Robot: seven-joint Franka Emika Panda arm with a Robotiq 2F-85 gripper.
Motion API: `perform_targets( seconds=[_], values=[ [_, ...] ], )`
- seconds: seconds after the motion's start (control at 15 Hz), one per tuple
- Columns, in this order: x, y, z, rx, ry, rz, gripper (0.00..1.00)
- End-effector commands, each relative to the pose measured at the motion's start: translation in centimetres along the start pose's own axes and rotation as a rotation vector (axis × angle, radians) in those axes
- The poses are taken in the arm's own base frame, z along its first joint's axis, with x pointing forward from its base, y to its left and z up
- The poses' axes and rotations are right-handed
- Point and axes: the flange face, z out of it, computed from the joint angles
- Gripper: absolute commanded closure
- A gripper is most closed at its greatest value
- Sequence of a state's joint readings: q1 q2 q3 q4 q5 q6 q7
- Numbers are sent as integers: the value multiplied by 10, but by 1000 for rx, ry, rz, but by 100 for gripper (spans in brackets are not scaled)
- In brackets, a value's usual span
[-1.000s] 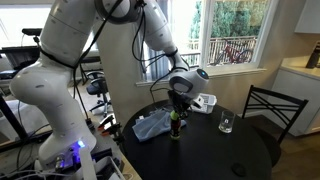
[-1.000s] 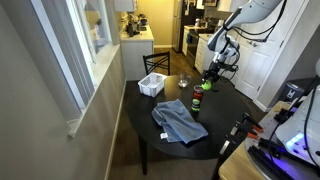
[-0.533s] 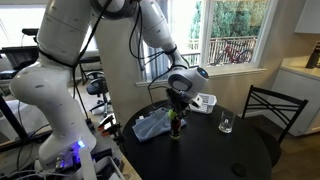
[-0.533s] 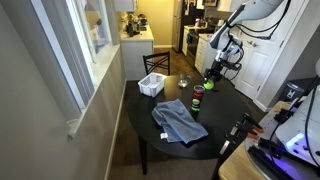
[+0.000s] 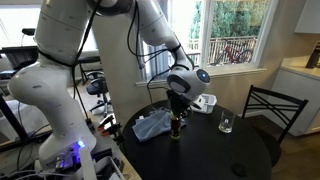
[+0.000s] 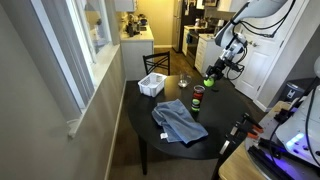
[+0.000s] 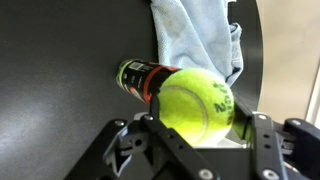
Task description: Put the green ball inside the black container
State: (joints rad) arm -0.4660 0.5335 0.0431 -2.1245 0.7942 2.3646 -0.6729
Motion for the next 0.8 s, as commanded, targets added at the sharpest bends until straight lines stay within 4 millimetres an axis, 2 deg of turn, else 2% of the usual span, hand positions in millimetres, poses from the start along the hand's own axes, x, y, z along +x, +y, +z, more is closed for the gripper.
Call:
perform_targets(
  seconds=[0.0,0.4,0.73],
  values=[
    [3,1,5,69,71,-22,57],
    [20,-7,21,142,142,-44,57],
    [40,-17,49,141,124,-42,57]
  ],
)
